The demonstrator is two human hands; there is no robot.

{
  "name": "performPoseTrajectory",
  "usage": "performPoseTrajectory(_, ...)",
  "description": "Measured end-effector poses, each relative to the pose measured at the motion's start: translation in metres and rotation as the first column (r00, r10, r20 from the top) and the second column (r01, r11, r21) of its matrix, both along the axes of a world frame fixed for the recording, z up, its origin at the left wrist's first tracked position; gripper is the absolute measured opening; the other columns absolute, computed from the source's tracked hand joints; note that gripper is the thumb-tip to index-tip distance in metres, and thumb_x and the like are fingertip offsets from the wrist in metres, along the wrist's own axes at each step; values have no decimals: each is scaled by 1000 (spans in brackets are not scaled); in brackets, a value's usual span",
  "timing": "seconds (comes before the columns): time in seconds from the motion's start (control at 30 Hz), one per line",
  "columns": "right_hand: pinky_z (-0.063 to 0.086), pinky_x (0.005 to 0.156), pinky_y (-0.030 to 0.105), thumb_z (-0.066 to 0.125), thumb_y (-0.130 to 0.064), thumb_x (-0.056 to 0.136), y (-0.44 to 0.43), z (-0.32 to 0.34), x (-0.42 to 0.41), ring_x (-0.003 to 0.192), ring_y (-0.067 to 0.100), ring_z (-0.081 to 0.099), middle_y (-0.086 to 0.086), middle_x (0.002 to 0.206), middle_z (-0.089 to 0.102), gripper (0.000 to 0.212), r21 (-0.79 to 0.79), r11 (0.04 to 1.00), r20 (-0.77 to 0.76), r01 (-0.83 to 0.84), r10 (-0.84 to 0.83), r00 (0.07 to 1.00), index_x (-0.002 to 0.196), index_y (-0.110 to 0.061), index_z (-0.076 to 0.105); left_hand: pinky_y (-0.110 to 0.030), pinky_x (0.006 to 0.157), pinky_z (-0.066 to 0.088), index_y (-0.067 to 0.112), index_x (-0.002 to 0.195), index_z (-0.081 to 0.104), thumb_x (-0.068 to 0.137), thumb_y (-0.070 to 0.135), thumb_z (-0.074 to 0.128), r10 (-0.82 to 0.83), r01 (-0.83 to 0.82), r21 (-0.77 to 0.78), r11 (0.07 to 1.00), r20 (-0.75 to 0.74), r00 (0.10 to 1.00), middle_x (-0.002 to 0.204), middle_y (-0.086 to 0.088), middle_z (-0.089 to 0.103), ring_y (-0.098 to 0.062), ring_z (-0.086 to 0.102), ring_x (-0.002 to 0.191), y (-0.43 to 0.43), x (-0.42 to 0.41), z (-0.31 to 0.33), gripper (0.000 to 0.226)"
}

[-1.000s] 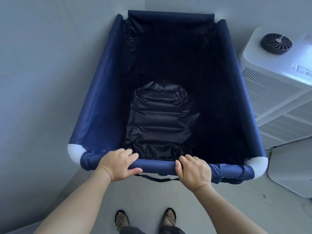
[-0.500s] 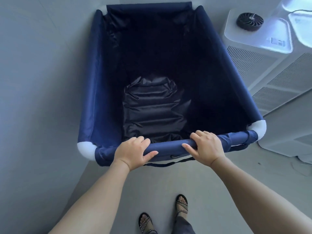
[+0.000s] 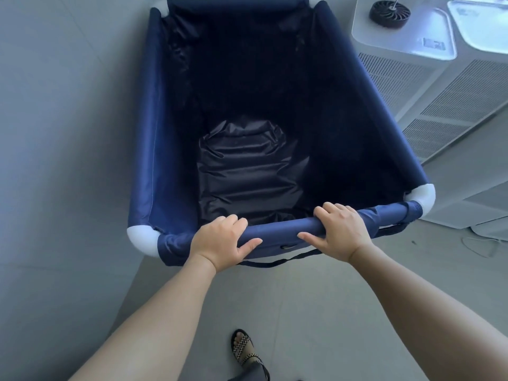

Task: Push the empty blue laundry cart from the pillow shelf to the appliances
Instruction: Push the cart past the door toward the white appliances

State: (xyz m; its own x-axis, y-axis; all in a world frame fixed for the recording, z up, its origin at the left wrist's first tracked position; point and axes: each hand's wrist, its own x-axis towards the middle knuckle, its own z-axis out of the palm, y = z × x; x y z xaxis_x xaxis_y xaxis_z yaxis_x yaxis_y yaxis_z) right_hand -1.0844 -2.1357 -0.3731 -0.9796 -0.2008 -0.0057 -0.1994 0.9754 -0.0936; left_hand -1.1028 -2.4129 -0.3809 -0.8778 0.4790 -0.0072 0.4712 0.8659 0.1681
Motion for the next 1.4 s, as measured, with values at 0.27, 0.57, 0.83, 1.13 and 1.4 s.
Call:
performPoseTrajectory(0.27,36,68,31,37,-73,76,6,3,51,68,19,43,-3,73,47,59,-14,1000,25,-13,13,1000,80,-16,51,-27,50,29,20,87,53,82,65,33,35,-35,-36,999,18,999,76,7,52,-17,47,70,6,56,1,50)
performPoseTrajectory(0.57,35,66,32,34,-76,76,13,-2,148,65,18,38,-5,71,42,60,-51,998,-14,-29,28,999,76,-17,47,-28,49,31,19,85,55,82,62,41,64,-65,-31,997,-14,998,74,6,51,-19,48,67,15,159,5,45)
performPoseTrajectory(0.83,33,70,32,17,-82,73,19,2,252,76,19,46,-2,83,50,73,18,998,110,-68,65,992,90,-19,49,-32,69,43,23,103,57,84,62,46,112,-104,-91,990,83,990,92,4,56,-19,52,83,22,270,14,45)
performPoseTrajectory(1.13,37,78,35,21,-83,74,18,8,334,95,22,52,0,105,55,76,114,990,252,-88,57,966,109,-21,47,-35,89,32,38,121,42,86,64,39,255,-211,-202,956,225,940,110,11,54,-16,49,102,35,363,20,44)
performPoseTrajectory(1.4,35,82,35,29,-84,71,16,10,367,93,18,51,-5,102,55,72,88,994,299,-71,42,953,107,-25,49,-39,86,39,36,117,43,84,68,37,198,-111,-239,965,381,903,110,6,55,-20,51,100,28,381,25,46)
